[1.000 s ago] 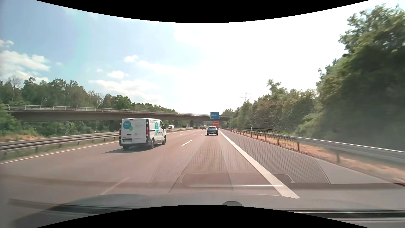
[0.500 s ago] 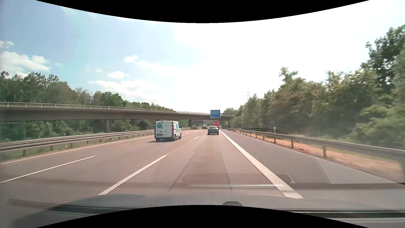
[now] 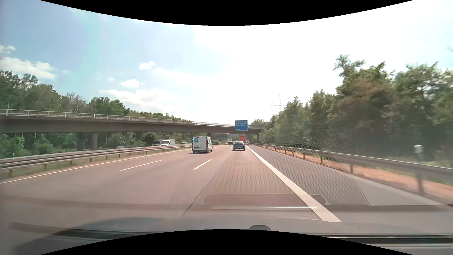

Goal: Follow the waypoints while adhering to traffic rules and regulations

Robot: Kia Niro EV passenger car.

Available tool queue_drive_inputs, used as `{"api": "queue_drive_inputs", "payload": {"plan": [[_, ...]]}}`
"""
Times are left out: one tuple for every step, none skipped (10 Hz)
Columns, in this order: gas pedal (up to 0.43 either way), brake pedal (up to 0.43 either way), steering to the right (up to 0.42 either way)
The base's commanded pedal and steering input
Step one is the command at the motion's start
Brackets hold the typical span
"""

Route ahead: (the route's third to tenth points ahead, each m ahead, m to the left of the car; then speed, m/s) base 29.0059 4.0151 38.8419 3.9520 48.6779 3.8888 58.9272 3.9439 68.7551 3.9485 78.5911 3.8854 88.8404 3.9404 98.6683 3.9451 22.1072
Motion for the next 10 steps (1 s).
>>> {"api": "queue_drive_inputs", "payload": {"plan": [[0.157,0.0,-0.004],[0.157,0.0,-0.004],[0.157,0.0,-0.004],[0.157,0.0,-0.004],[0.157,0.0,-0.004],[0.157,0.0,-0.004],[0.157,0.0,-0.004],[0.157,0.0,-0.004],[0.157,0.0,-0.004],[0.157,0.0,-0.004]]}}
